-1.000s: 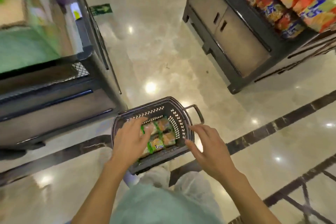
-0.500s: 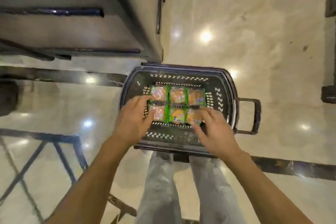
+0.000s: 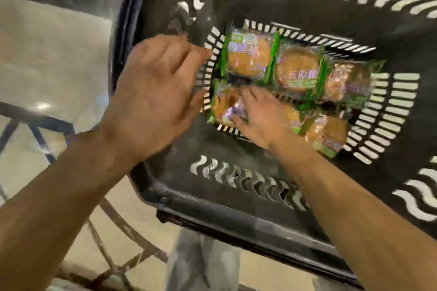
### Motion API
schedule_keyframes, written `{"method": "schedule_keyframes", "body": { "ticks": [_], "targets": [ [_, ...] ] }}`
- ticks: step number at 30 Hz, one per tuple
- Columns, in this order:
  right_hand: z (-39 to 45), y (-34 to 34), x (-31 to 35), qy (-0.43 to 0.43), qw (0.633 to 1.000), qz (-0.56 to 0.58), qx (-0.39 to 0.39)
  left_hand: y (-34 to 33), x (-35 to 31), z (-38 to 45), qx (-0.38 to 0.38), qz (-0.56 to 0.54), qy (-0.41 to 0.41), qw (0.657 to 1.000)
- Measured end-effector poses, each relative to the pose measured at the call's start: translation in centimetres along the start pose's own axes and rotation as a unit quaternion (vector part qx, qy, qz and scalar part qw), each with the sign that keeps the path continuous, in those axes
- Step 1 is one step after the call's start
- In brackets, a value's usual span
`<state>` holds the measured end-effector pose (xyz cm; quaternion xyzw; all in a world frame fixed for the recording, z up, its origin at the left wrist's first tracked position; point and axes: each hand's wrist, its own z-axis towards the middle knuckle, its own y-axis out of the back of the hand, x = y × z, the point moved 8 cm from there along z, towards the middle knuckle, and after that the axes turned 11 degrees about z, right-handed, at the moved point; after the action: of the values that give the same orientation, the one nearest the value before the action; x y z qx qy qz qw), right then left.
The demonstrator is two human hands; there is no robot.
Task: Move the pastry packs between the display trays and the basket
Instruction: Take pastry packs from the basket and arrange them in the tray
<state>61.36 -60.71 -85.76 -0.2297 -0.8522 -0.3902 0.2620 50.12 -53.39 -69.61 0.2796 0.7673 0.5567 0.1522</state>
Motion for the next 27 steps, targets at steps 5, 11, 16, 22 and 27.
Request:
{"method": "schedule_keyframes", "body": {
  "ticks": [5,11,16,22,27],
  "targets": [
    [2.6,-2.1,-0.4,-0.033,0.997,-0.069,-0.008,-1.1,-0.1,-0.5,-0.024,0.058,-0.041,0.997],
    [2.2,-1.9,-1.1,-0.087,0.991,-0.101,-0.023,-1.0,-0.3,-0.4,-0.012,0.066,-0.052,0.996],
    [-0.9,-0.2,-2.5,-0.099,0.990,0.077,-0.066,-1.3,-1.3,0.8,0.001,0.014,-0.020,1.000],
    [-6.4,5.4,-8.1,-0.177,0.937,0.258,-0.155,-6.8,-3.8,7.6,0.087,-0.001,-0.013,0.996],
    [-9.3,8.9,-12.8,-0.196,0.920,0.272,-0.201,-12.0,-5.2,13.0,0.179,0.034,-0.034,0.983]
  ]
}}
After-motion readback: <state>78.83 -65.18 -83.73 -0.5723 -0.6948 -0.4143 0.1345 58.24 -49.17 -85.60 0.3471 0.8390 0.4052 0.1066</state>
